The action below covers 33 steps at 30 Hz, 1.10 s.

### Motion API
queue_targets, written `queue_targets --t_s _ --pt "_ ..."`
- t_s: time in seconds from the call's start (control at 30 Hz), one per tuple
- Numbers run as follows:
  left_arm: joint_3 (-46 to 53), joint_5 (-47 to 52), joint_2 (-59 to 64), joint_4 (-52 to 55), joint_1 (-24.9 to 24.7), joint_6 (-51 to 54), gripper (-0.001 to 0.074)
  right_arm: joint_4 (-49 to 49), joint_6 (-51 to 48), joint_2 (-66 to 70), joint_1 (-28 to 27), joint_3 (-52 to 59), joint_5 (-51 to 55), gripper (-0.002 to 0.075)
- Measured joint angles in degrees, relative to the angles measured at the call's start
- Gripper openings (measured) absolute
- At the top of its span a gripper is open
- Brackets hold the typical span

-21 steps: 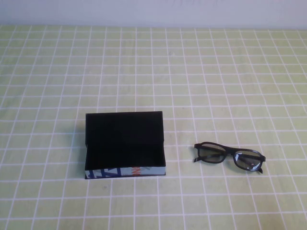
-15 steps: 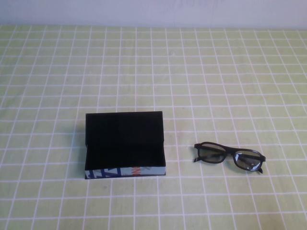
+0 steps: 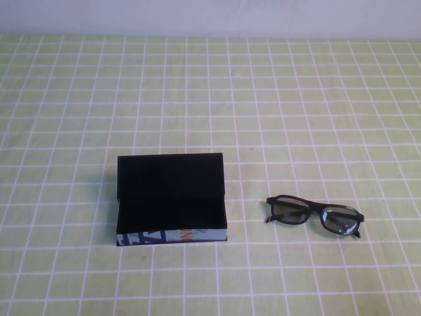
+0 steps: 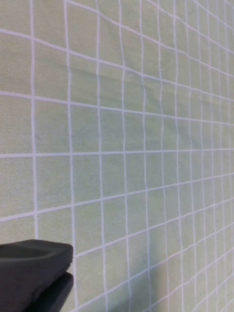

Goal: Return glasses to glasses case

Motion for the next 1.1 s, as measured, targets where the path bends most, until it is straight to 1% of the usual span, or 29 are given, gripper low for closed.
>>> queue_targets --t_s 0.37,0.47,0.53,0.63,0.8,0.9,0.97,1.1 --pt "0.0 0.0 0.0 0.0 0.0 0.0 -0.0002 0.0 0.0 0.0 0.0 0.0 0.0 -0.0012" --pt "0.0 0.0 0.0 0.0 0.0 0.0 -0.0002 1.8 0.0 0.0 0.0 0.0 -0.1 -0.0012" --pt "0.0 0.0 0.0 0.0 0.0 0.0 -0.0002 5.6 0.0 0.0 0.0 0.0 -0.8 -0.0012" --pt "0.0 0.0 0.0 0.0 0.0 0.0 -0.0002 14.4 0.0 0.0 0.0 0.0 -2.6 -0.0012" --pt "0.0 0.0 0.0 0.0 0.0 0.0 -0.0002 33.1 0.0 0.0 0.0 0.0 -8.2 -0.0012" --pt "0.0 0.0 0.0 0.0 0.0 0.0 -0.0002 42.2 0.0 0.0 0.0 0.0 -11.5 -0.0012" --pt "0.0 0.0 0.0 0.0 0.0 0.0 -0.0002 45.4 0.0 0.0 0.0 0.0 -12.9 -0.0012" --pt "0.0 0.0 0.0 0.0 0.0 0.0 -0.0002 48.1 0.1 0.0 0.0 0.0 -13.2 -0.0011"
